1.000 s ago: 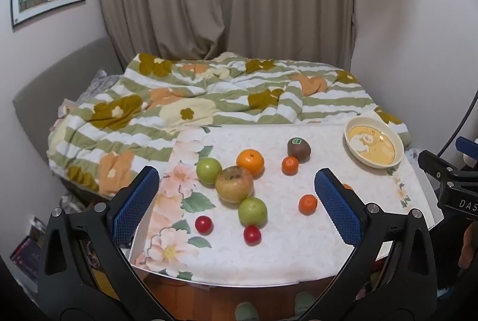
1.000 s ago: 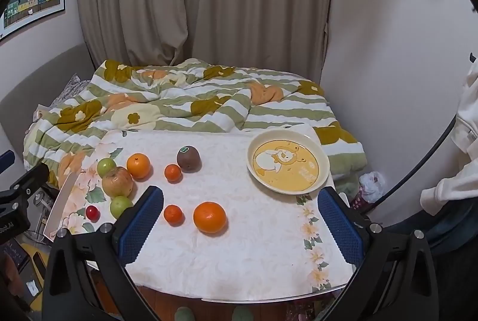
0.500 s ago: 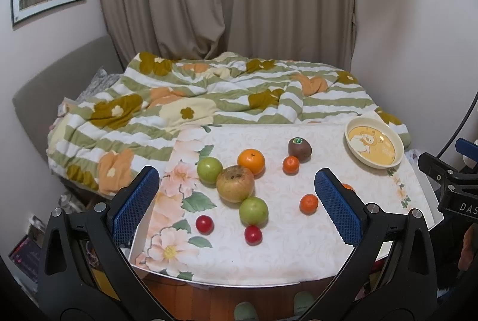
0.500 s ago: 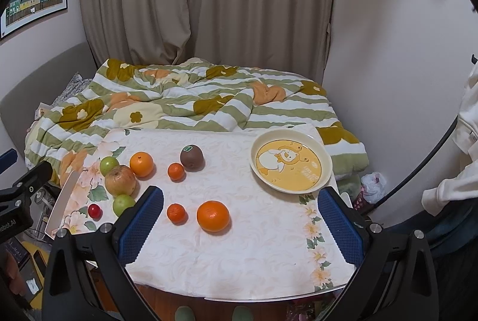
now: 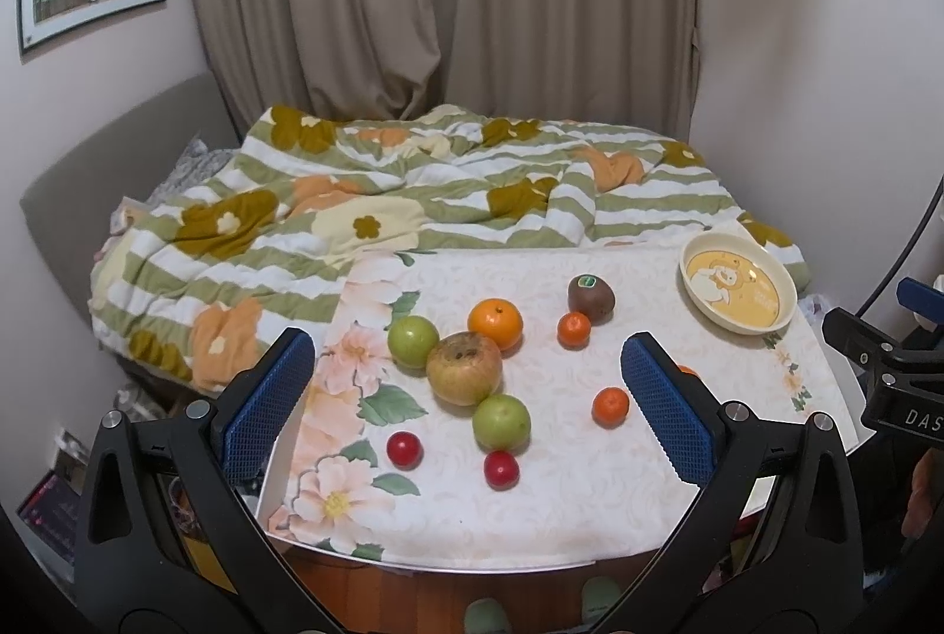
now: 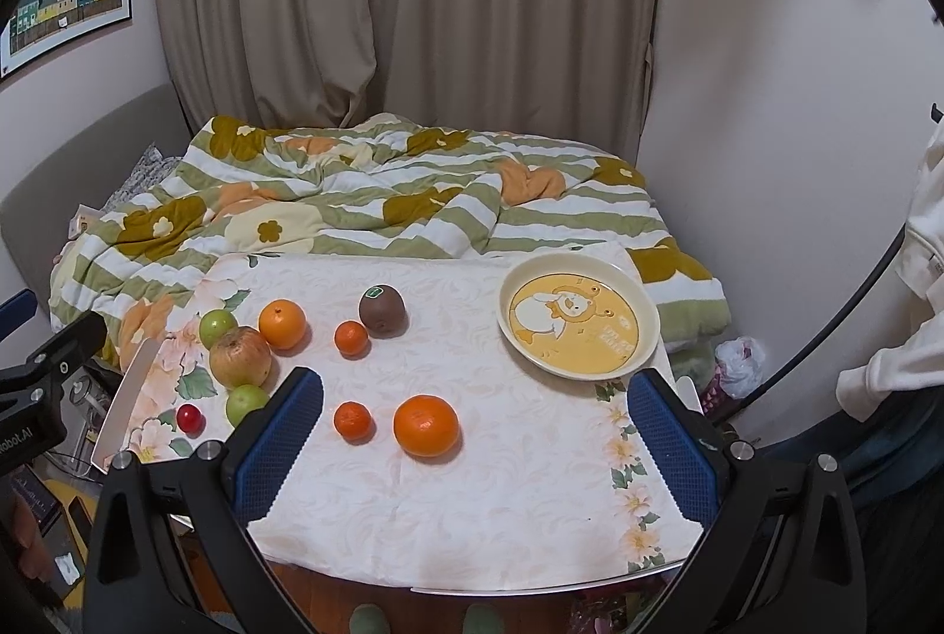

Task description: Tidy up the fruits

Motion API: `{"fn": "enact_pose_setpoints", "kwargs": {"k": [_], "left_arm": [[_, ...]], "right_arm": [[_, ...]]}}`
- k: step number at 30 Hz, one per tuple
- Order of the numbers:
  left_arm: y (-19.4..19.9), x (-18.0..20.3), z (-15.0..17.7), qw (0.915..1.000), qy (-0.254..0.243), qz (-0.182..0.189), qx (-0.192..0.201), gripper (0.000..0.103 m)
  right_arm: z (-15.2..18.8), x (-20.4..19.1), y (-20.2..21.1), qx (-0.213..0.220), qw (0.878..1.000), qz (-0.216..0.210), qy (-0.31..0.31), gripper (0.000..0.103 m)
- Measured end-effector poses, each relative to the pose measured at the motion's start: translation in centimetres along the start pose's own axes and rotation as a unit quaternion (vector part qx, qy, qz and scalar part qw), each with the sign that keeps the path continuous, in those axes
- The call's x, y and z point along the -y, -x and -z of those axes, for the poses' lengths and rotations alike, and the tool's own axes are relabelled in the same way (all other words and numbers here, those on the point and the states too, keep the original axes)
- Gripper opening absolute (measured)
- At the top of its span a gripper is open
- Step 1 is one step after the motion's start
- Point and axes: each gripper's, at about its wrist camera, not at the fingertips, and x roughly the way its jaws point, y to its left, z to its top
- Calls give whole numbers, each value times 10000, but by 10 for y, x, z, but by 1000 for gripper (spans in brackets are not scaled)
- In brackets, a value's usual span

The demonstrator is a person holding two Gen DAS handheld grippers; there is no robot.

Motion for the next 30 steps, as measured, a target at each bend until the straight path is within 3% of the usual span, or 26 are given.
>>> {"fn": "enact_pose_setpoints", "kwargs": {"k": [30], "left_arm": [[-2, 0, -3, 10000, -18, 20, 8, 103]], "right_arm": [[0, -7, 1, -37, 10000, -42, -24, 103]]}}
